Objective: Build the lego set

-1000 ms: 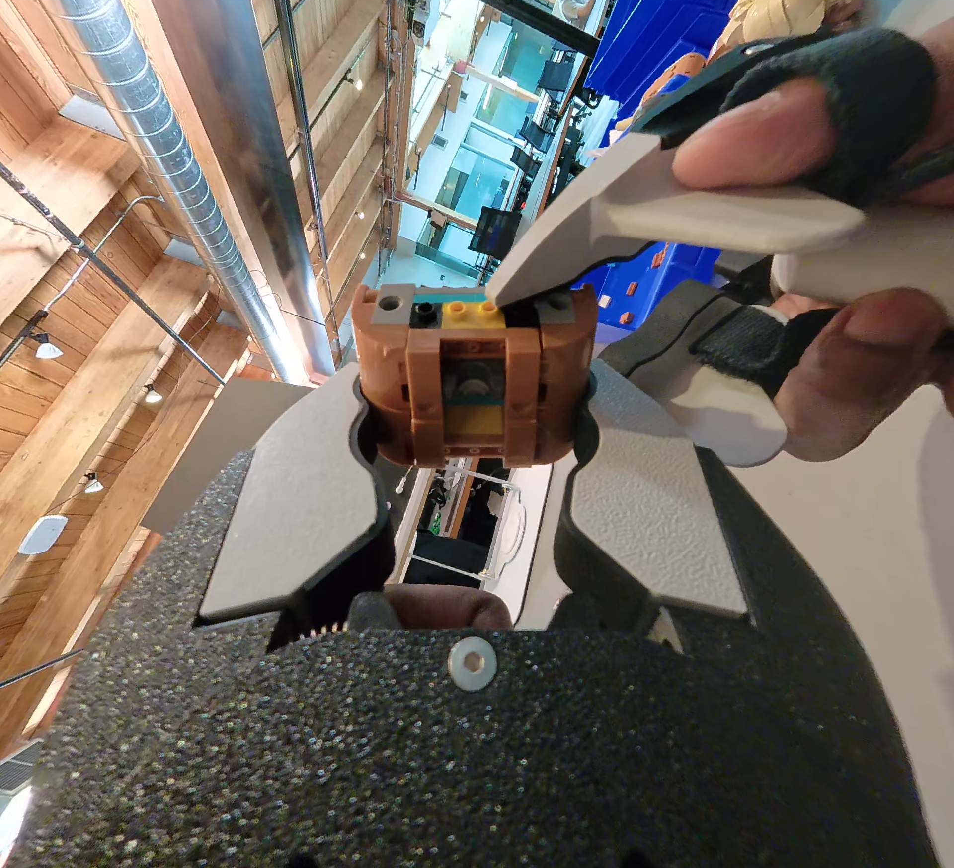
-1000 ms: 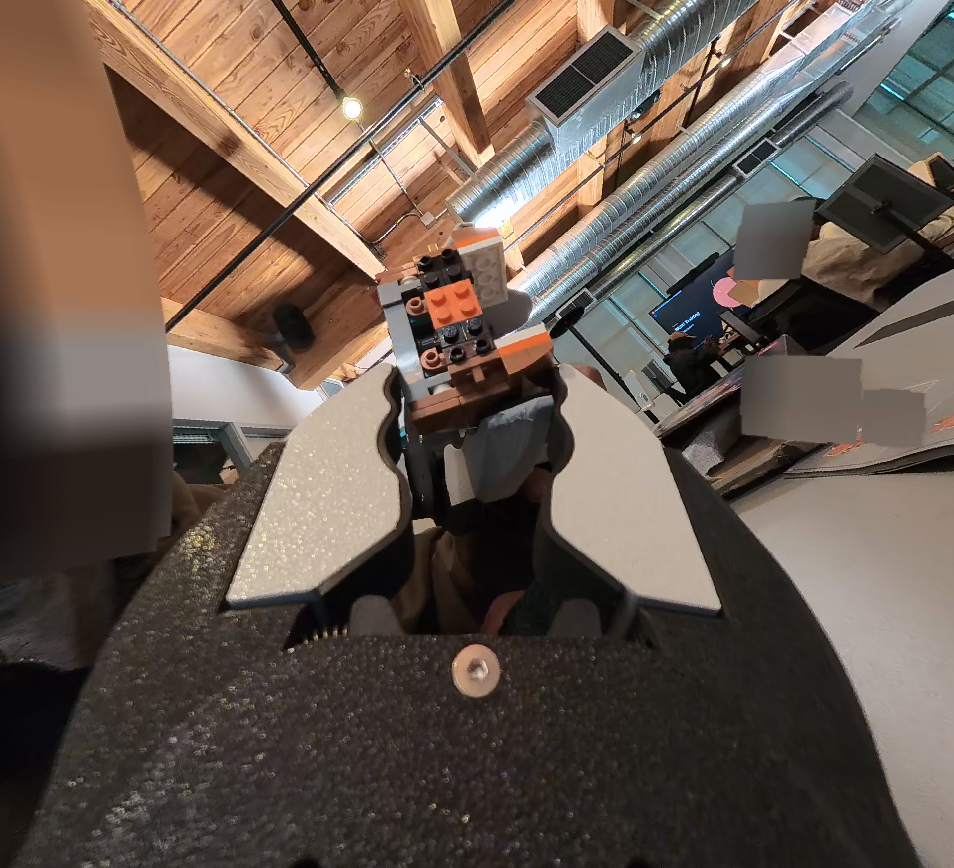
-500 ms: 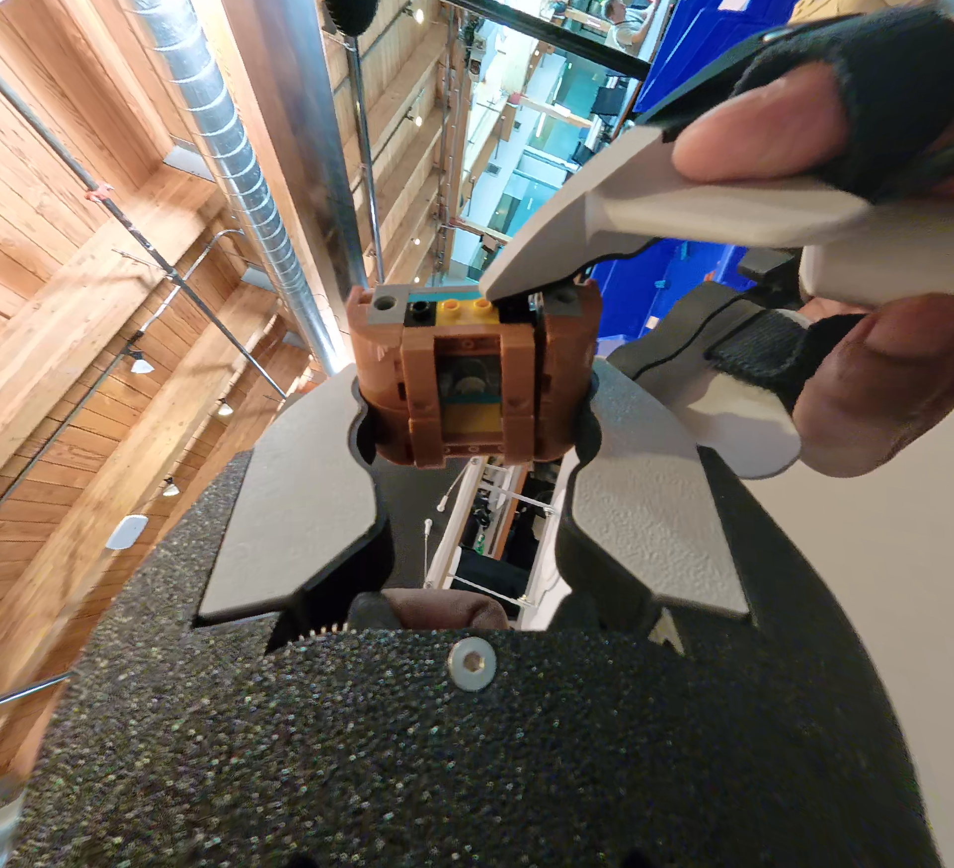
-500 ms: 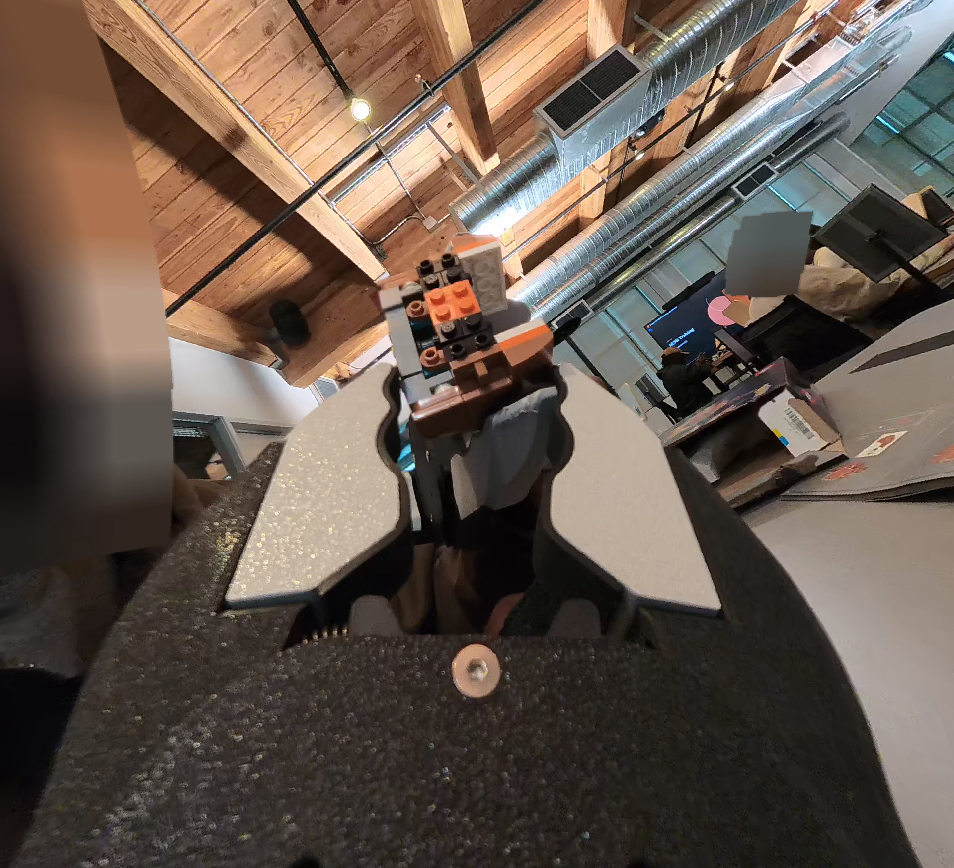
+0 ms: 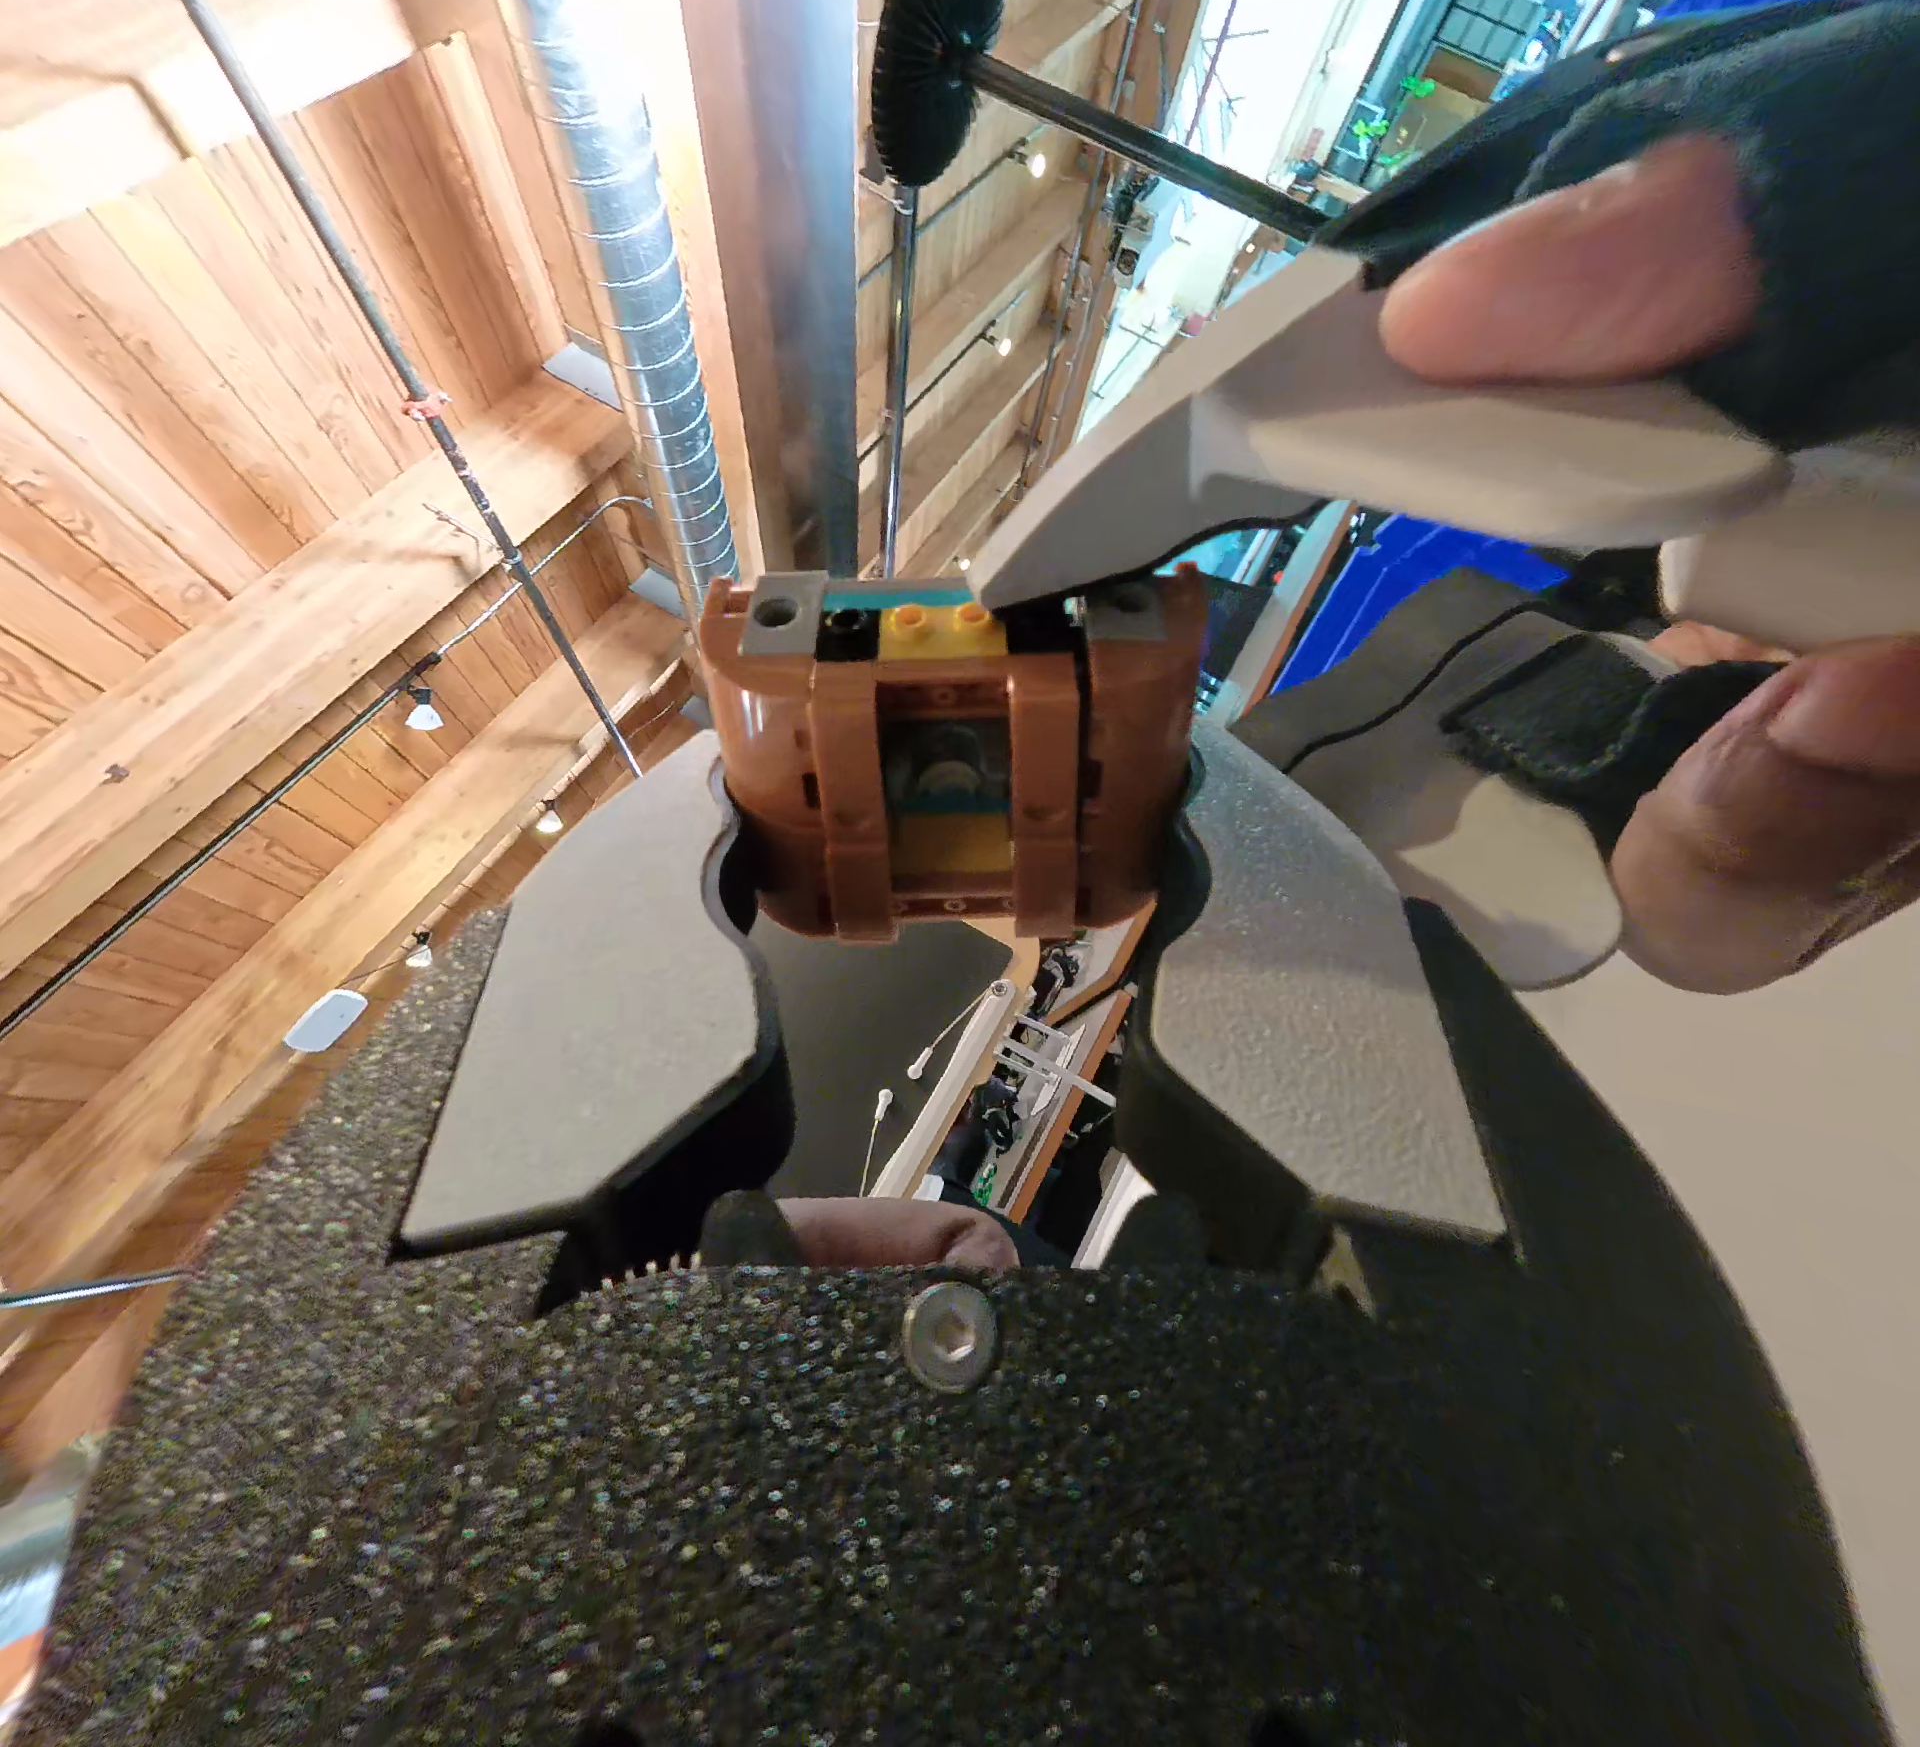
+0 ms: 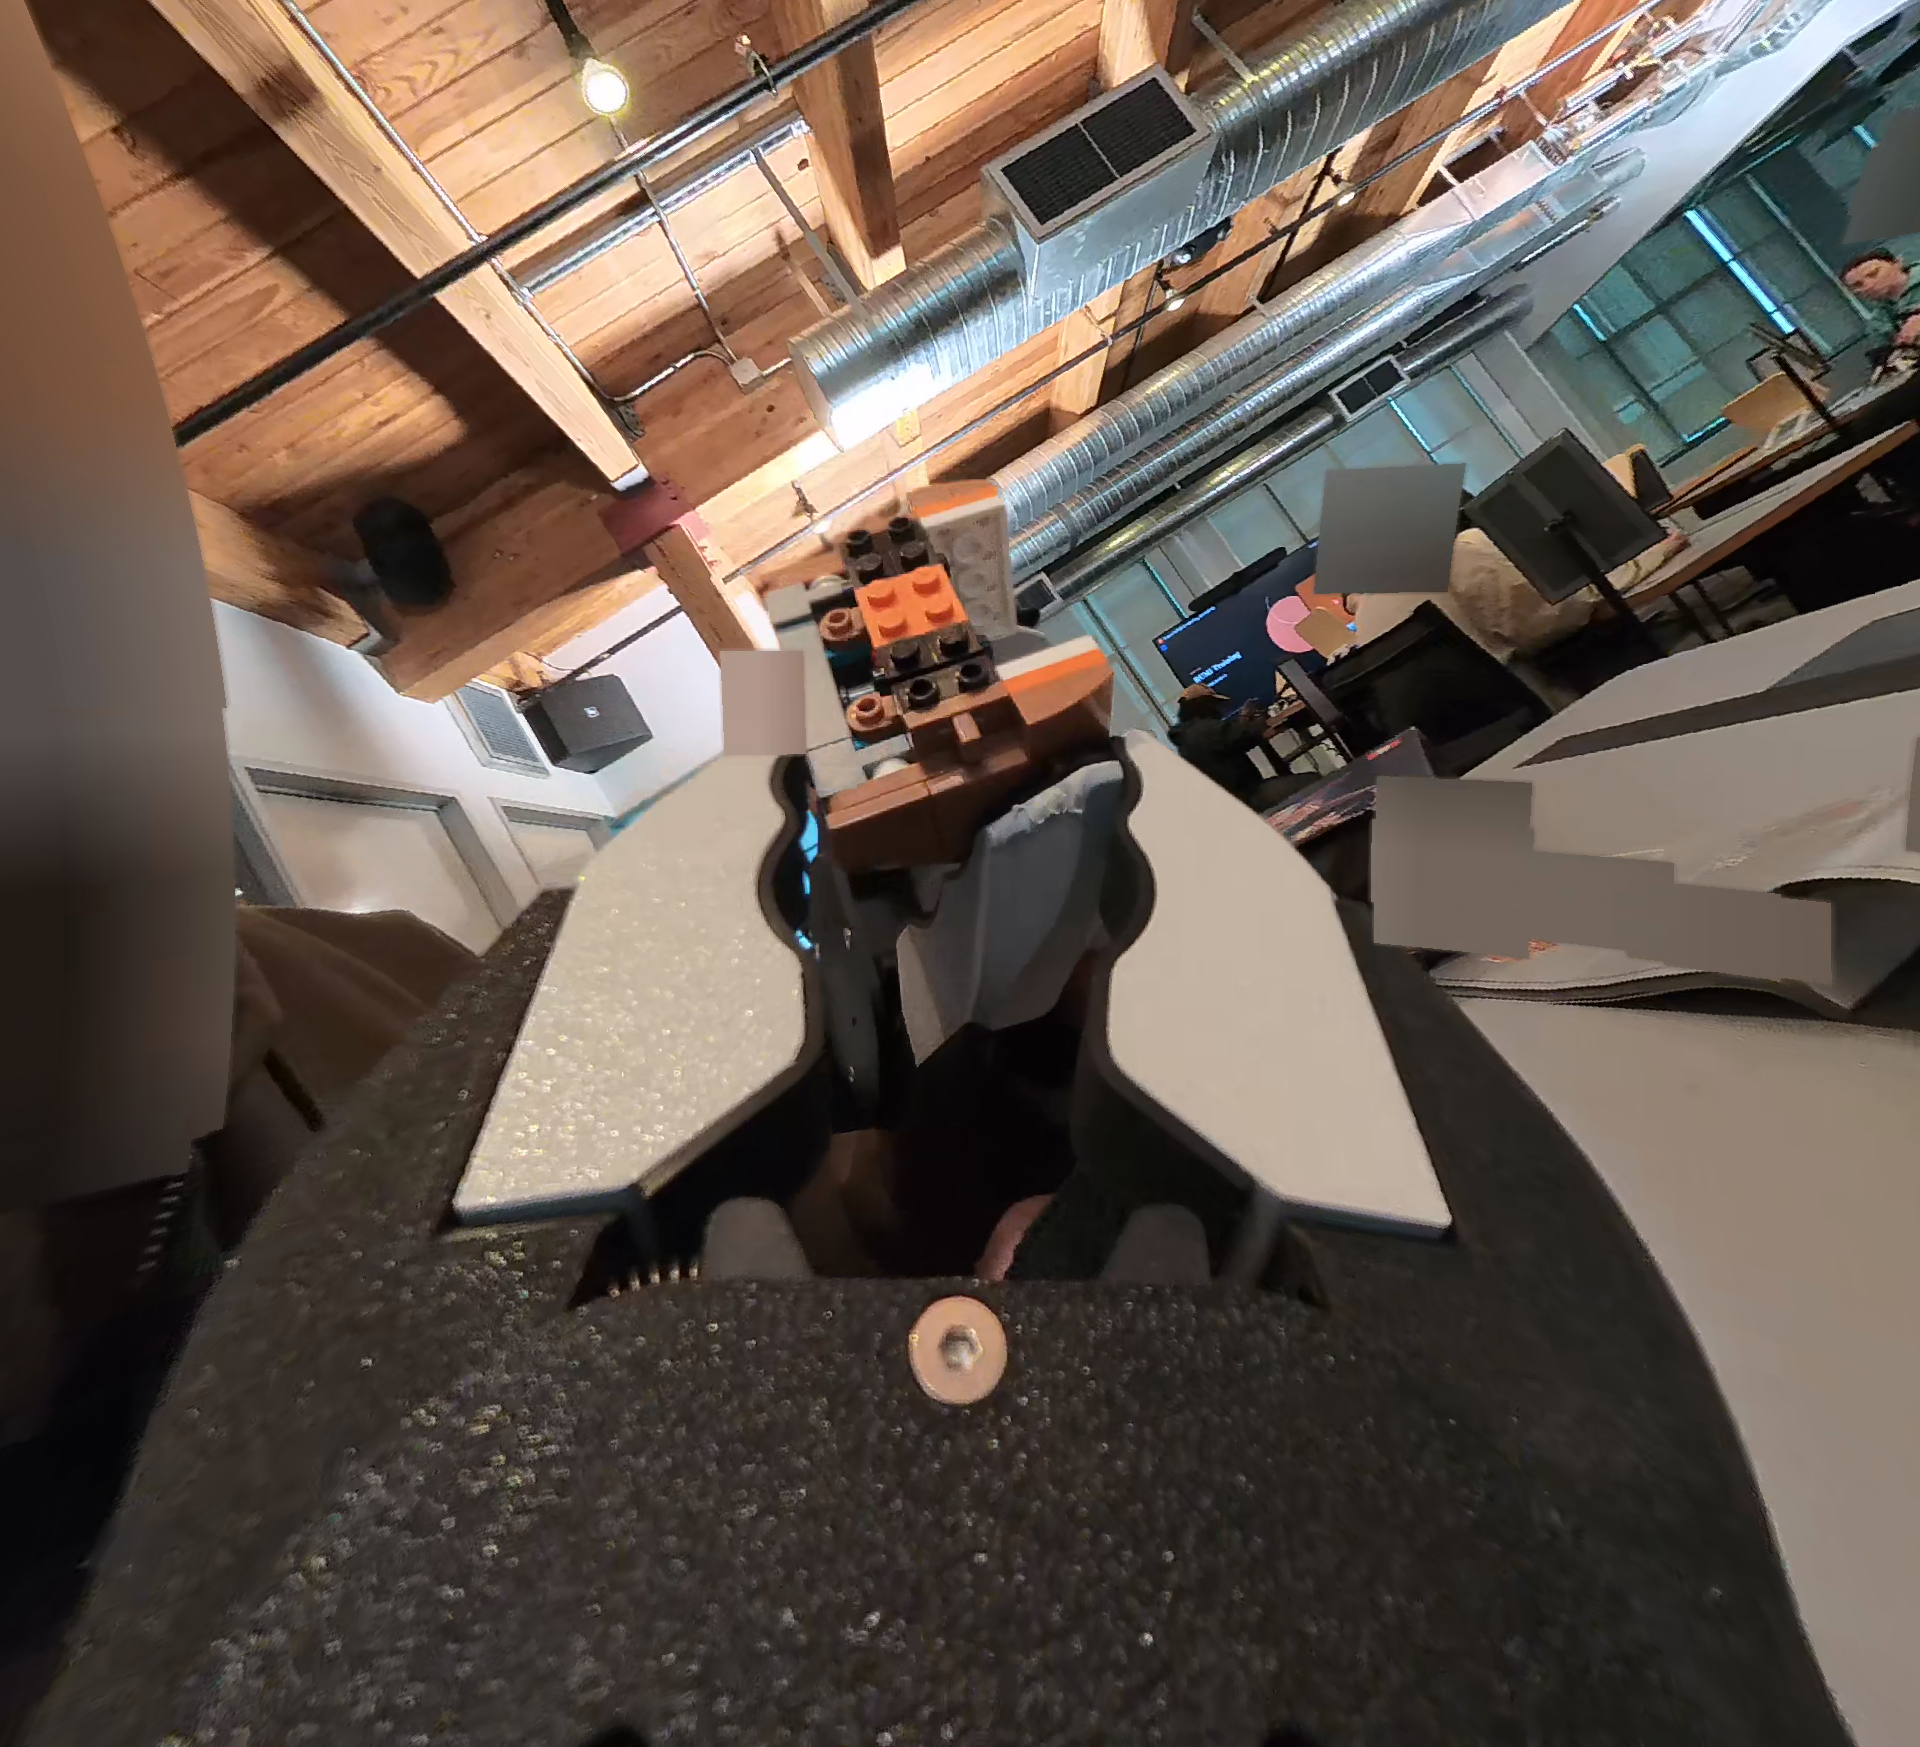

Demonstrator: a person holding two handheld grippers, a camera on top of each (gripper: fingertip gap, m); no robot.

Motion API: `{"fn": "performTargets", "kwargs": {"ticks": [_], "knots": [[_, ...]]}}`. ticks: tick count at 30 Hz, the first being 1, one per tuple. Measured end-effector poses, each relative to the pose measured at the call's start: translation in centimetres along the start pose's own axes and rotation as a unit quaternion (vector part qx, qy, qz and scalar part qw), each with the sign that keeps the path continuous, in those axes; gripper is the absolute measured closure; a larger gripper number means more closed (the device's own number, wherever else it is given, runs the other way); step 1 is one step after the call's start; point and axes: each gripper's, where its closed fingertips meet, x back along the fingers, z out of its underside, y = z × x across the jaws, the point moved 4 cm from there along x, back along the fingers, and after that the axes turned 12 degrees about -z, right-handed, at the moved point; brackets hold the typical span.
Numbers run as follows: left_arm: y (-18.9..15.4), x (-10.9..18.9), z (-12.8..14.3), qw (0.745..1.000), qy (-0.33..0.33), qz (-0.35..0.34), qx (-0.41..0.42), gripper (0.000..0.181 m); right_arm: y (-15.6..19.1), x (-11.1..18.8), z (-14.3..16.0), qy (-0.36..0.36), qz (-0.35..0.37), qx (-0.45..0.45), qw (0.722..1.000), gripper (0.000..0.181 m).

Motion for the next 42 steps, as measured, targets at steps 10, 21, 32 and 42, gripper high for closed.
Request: {"fn": "performTargets", "kwargs": {"ticks": [10,21,32,42], "knots": [[-0.3,0.0,0.2,0.999,0.001,-0.031,0.033,0.105,0.0,-0.1,0.0,0.01,0.024,0.02,0.999,0.126],[0.1,0.0,0.4,0.998,0.001,-0.039,0.056,0.105,0.1,-0.4,0.0,0.005,0.032,0.027,0.999,0.126],[1.4,0.3,0.9,0.994,0.002,-0.053,0.092,0.104,0.4,-0.4,-0.4,-0.019,0.014,0.005,1.0,0.127],[2.1,0.6,2.8,0.963,0.052,-0.048,0.26,0.104,0.4,0.0,-1.0,-0.028,0.0,0.004,1.0,0.124]]}}
